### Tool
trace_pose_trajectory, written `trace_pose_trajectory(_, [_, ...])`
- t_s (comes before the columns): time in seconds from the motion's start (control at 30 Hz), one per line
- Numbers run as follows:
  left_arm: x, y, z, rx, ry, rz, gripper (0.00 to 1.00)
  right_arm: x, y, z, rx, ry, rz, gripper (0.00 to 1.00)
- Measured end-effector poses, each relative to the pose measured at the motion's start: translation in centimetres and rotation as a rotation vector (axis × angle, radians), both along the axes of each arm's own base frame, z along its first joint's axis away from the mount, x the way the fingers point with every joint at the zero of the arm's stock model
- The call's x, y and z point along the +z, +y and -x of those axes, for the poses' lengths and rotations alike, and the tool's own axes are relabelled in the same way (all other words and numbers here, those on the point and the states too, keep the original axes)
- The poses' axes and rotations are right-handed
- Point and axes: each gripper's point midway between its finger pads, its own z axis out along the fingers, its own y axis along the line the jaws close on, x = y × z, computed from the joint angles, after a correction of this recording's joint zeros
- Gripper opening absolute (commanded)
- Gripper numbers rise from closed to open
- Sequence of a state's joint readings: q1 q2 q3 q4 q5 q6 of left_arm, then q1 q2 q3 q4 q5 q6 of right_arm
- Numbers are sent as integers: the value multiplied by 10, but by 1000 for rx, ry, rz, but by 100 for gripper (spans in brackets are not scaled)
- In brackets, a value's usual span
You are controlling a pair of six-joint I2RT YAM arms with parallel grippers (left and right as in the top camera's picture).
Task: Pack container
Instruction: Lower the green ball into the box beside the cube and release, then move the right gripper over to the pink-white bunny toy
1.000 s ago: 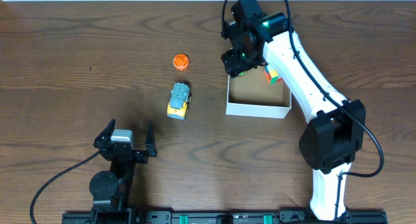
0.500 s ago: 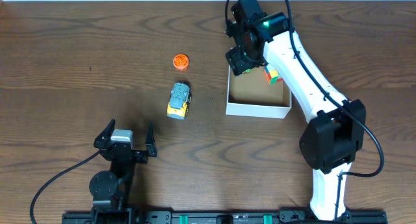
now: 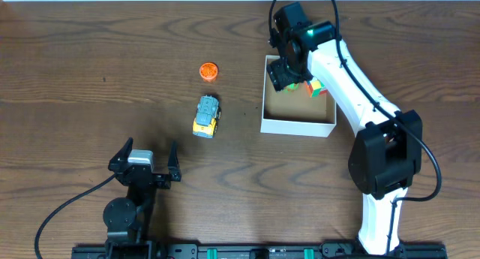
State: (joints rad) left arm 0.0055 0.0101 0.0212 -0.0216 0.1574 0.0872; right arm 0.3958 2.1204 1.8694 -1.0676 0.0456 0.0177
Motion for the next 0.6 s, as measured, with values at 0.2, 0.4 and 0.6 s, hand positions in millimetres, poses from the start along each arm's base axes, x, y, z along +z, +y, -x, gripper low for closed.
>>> trace_pose_trajectory(0.2, [0,0,0,0,0,0,98,-3,0,0,0,-1,0,82])
trace_pose_trajectory(0.4, [0,0,0,0,0,0,98,-3,0,-3,-6,-10,-6,86])
trace_pose_trajectory(0.6, [0,0,0,0,0,0,98,31,-13,-8,-59,-19,-8,97])
